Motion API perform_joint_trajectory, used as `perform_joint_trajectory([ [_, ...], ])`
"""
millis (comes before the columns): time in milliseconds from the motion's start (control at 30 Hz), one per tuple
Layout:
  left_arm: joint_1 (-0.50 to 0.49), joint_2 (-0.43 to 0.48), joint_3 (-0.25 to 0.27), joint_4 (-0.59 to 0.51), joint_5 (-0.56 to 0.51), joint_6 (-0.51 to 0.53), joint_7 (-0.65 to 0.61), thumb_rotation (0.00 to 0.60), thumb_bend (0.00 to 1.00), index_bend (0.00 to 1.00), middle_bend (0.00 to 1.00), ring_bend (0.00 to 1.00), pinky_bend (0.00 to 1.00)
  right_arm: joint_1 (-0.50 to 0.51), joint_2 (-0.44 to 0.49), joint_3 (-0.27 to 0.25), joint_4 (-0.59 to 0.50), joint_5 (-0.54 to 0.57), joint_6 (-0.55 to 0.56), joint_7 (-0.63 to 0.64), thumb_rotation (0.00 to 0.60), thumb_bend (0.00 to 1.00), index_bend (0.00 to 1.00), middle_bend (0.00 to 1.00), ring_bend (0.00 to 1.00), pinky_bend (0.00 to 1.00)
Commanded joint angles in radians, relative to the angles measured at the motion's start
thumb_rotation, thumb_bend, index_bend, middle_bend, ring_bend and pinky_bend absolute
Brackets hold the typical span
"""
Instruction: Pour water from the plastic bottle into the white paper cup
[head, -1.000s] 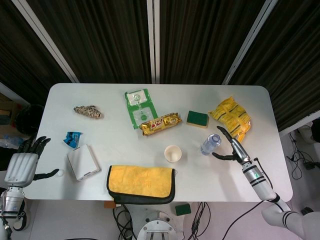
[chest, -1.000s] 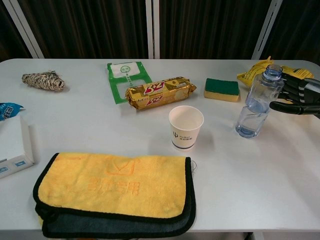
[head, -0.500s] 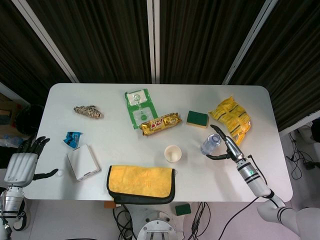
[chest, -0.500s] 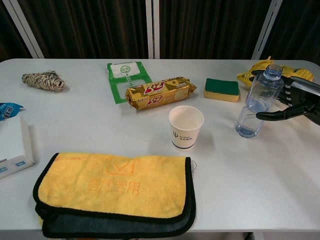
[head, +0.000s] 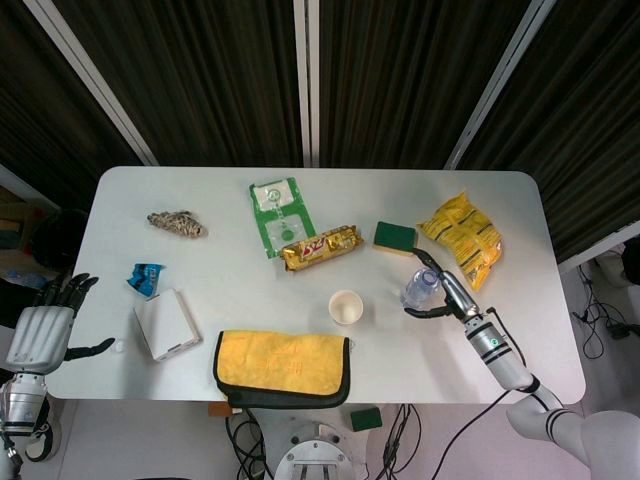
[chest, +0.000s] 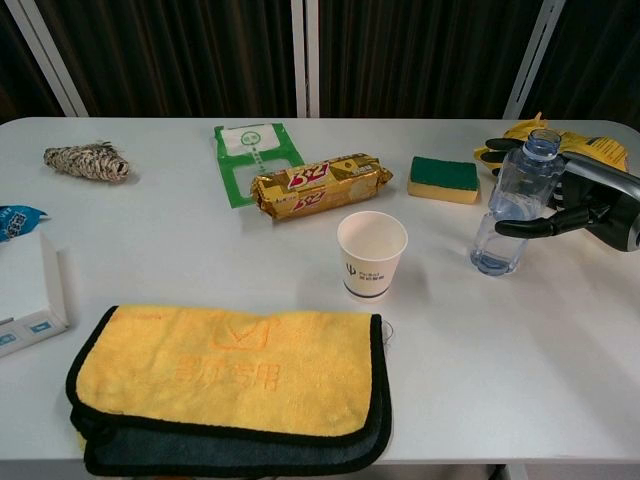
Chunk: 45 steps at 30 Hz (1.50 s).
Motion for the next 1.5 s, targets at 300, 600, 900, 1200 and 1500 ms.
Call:
perform_joint_trajectory([
  [300, 0.0, 0.004, 0.0, -0.004, -0.005, -0.003, 0.005, 0.445, 0.05, 0.15, 0.12, 0.03, 0.13, 0.004, -0.021, 0.0, 0.019, 0.011, -0.009, 0.01, 0.597, 0.15, 0.0, 0.09, 0.0, 0.01],
  [600, 0.0, 0.006, 0.0, -0.004, -0.009, -0.005, 0.003, 0.469, 0.05, 0.14, 0.12, 0.03, 0.13, 0.004, -0.043, 0.006, 0.041, 0.022, -0.012, 0.01, 0.6, 0.18, 0.07, 0.19, 0.04, 0.09],
  [900, 0.006, 0.01, 0.003, -0.003, -0.014, -0.003, -0.002, 0.473, 0.05, 0.15, 0.12, 0.03, 0.13, 0.002, -0.07, 0.019, 0.059, 0.041, -0.018, -0.006, 0.6, 0.24, 0.33, 0.27, 0.12, 0.17],
  [1200, 0.007, 0.011, 0.003, 0.0, -0.016, -0.005, -0.009, 0.478, 0.05, 0.15, 0.12, 0.03, 0.13, -0.002, -0.086, 0.046, 0.058, 0.071, -0.026, -0.033, 0.6, 0.29, 0.61, 0.4, 0.19, 0.26],
  [1500, 0.008, 0.014, 0.005, -0.002, -0.019, -0.009, -0.012, 0.482, 0.05, 0.14, 0.12, 0.03, 0.13, -0.003, -0.084, 0.054, 0.044, 0.08, -0.035, -0.044, 0.6, 0.31, 0.82, 0.46, 0.19, 0.27],
])
